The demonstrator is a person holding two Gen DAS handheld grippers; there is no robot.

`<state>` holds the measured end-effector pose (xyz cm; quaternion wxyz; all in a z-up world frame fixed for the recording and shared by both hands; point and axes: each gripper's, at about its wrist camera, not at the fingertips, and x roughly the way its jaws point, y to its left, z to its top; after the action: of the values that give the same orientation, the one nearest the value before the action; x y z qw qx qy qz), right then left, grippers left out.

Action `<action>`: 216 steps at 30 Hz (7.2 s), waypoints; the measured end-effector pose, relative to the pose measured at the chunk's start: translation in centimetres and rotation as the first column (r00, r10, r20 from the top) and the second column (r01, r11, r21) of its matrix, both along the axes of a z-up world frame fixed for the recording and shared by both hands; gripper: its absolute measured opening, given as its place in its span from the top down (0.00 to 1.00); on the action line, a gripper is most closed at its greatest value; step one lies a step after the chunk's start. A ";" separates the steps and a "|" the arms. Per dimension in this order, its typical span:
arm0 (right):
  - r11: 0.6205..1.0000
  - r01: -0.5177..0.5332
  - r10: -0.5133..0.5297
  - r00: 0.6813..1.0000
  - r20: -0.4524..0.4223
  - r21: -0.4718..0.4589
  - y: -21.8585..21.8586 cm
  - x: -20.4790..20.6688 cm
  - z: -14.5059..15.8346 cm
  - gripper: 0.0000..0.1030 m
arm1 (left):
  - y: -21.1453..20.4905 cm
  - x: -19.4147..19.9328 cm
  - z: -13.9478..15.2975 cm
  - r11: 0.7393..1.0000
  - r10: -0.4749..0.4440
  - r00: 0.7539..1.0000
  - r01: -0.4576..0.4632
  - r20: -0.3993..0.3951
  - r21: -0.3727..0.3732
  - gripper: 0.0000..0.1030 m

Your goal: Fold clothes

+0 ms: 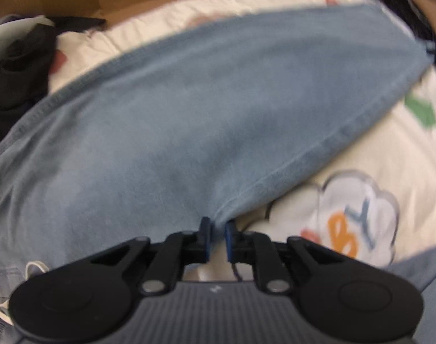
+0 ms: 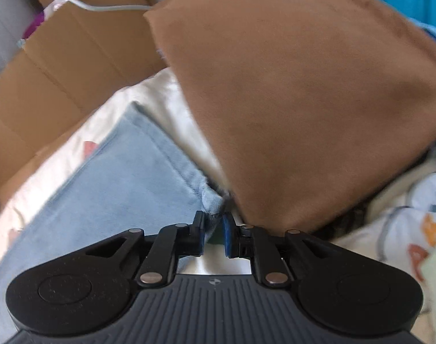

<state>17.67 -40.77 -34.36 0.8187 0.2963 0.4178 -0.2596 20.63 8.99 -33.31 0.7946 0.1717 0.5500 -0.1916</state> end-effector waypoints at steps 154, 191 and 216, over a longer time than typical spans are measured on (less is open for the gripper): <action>0.759 -0.651 0.648 0.758 -0.078 -0.016 9.8 -3.9 21.1 0.36 | 15.2 -2.8 14.3 0.835 0.544 0.834 -0.549 0.091 0.036 0.12; 0.830 -0.554 0.558 0.818 -0.138 0.066 15.2 -19.3 11.0 0.36 | 26.1 -18.0 9.1 0.680 0.731 0.672 -0.732 -0.121 0.043 0.13; 0.950 -0.018 0.060 0.990 -0.127 0.311 7.3 -18.9 -2.5 0.76 | 25.2 -16.7 -1.5 0.553 0.795 0.546 -0.831 -0.265 -0.055 0.15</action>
<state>-1.25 -33.49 -36.88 0.7371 0.3941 0.5134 -0.1944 3.92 34.20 -34.83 0.7413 -0.1946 0.6279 0.1356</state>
